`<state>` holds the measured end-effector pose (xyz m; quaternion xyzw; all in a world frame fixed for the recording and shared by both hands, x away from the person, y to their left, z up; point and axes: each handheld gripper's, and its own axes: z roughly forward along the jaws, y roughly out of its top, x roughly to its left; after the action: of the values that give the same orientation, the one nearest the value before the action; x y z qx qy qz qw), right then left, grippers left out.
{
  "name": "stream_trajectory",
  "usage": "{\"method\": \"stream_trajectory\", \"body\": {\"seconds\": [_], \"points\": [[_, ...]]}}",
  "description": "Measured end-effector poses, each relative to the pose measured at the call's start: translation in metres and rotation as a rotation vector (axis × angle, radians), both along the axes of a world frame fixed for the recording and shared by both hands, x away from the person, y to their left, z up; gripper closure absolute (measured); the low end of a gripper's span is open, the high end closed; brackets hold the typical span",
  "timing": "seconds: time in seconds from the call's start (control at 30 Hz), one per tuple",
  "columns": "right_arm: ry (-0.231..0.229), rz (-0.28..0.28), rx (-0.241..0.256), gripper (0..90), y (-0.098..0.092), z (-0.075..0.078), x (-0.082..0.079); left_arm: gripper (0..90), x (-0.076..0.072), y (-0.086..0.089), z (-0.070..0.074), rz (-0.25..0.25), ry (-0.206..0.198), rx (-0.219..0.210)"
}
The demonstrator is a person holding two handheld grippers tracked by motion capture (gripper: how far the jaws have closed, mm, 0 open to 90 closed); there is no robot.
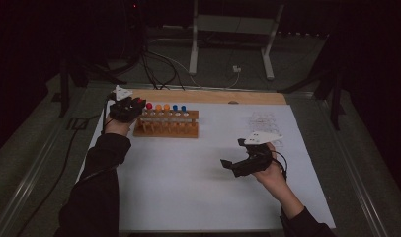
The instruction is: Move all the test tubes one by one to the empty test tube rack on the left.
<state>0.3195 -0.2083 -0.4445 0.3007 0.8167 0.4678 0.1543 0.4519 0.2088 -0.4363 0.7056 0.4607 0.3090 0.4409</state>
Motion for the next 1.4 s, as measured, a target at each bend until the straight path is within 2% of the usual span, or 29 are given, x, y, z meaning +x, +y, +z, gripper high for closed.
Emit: {"method": "stream_trajectory", "body": {"seconds": [0.2,0.4,0.47,0.53,0.57,0.6,0.7,0.77,0.83,0.9,0.93,0.97,1.03,1.17,1.2,1.3,1.4], "points": [[0.005,0.006,-0.003,0.0,0.001,-0.001,0.0,71.6,0.0,0.001,-0.01,0.002,0.024,-0.008],[0.006,0.009,-0.005,0.0,0.0,0.0,0.0,71.2,0.0,0.001,-0.007,0.003,0.044,-0.001],[0.004,0.009,-0.006,0.0,0.0,0.0,0.0,69.2,0.0,0.001,-0.006,-0.006,0.056,-0.014],[0.005,0.008,-0.005,0.0,0.0,0.0,0.0,59.8,-0.002,0.002,-0.004,0.002,0.065,-0.012],[0.004,0.007,-0.004,0.0,0.0,0.0,0.0,54.4,-0.004,0.003,-0.002,-0.002,0.071,-0.023],[0.005,0.009,-0.001,0.0,0.0,0.0,0.0,52.6,-0.005,0.005,-0.001,-0.014,0.087,-0.034],[0.006,0.008,-0.004,0.0,0.0,0.0,0.0,38.2,-0.014,0.01,0.005,-0.005,0.085,-0.014],[0.004,0.007,-0.008,0.0,0.0,-0.001,0.0,31.0,-0.021,0.014,0.008,-0.011,0.104,-0.033],[0.002,0.007,-0.007,0.0,0.0,0.0,-0.001,24.0,-0.031,0.016,0.009,-0.022,0.099,-0.011],[0.0,0.005,-0.004,0.0,0.0,0.001,-0.001,16.0,-0.04,0.017,0.01,-0.049,0.101,-0.027],[-0.003,0.004,-0.003,0.0,0.0,0.001,-0.001,15.1,-0.044,0.018,0.01,-0.056,0.097,-0.036],[-0.003,0.003,-0.002,0.0,0.0,0.001,-0.001,11.6,-0.05,0.019,0.01,-0.088,0.102,-0.057],[-0.003,0.0,0.001,0.0,-0.001,0.001,-0.001,2.5,-0.059,0.019,0.011,-0.121,0.105,-0.081],[-0.004,0.002,0.001,0.0,0.0,0.0,-0.002,0.8,-0.077,0.013,0.006,-0.199,0.139,-0.069],[-0.003,0.003,0.003,0.0,0.001,0.0,-0.002,0.7,-0.082,0.011,0.004,-0.219,0.139,-0.077],[-0.008,0.005,0.005,0.0,0.001,0.0,-0.002,0.5,-0.095,0.005,-0.006,-0.279,0.152,-0.062],[-0.019,0.001,-0.003,0.0,0.002,0.0,-0.003,0.5,-0.105,0.002,-0.016,-0.314,0.173,-0.066]]}}
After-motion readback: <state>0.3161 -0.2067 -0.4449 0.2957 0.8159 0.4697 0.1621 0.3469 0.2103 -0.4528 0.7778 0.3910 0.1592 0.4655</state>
